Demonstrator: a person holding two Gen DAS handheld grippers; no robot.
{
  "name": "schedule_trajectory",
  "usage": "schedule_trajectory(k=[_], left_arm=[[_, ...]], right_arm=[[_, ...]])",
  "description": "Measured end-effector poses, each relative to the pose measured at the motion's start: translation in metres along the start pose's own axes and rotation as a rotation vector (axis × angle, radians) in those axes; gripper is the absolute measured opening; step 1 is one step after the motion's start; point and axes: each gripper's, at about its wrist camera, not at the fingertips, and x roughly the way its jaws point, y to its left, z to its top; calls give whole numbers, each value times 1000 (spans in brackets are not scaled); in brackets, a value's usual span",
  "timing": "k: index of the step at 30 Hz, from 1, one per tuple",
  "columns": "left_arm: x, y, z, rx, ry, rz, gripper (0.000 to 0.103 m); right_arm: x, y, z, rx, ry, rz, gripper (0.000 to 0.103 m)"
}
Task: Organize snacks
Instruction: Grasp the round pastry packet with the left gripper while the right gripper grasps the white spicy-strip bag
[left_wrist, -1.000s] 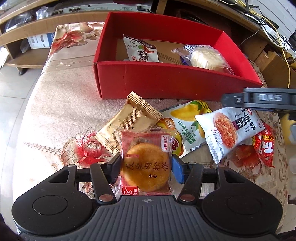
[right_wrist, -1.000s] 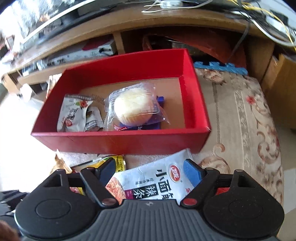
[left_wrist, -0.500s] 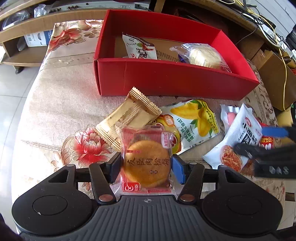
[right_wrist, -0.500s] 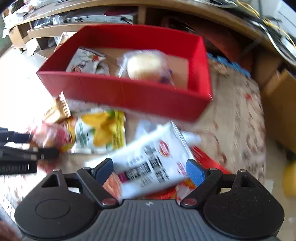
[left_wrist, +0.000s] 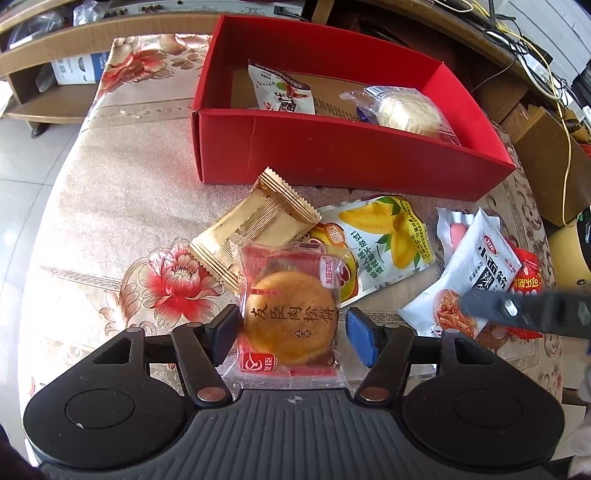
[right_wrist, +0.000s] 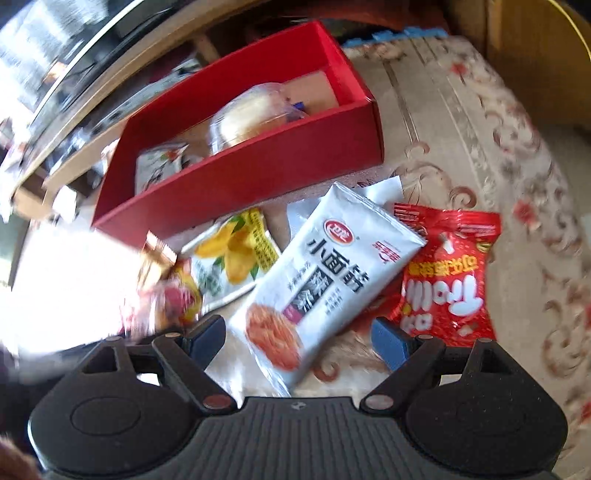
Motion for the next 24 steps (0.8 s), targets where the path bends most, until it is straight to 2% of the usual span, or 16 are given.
schedule_trajectory(k=[3, 6, 8, 12, 17, 19, 22, 24], left_arm=[[2, -2, 1, 6, 1, 0, 74], [3, -4, 0, 16, 2, -1, 75], [3, -3, -1, 19, 4, -5, 76], [1, -1, -2, 19, 1, -14, 76], [1, -4, -5, 37, -2, 2, 77], [1, -6, -6, 48, -3, 8, 79], [2, -8, -8, 57, -5, 19, 80], [1, -7, -9, 55, -2, 23, 80]], right_arm=[[10, 12, 6, 10, -29, -18, 85], [27, 20, 11, -27, -34, -73, 87], [34, 23, 10, -55, -27, -58, 100], [37, 25, 6, -127, -27, -52, 102], [36, 20, 7, -126, -21, -24, 103], [36, 25, 7, -154, -7, -49, 103], [42, 42, 0, -280, 13, -132, 103], [43, 46, -3, -299, 7, -150, 103]])
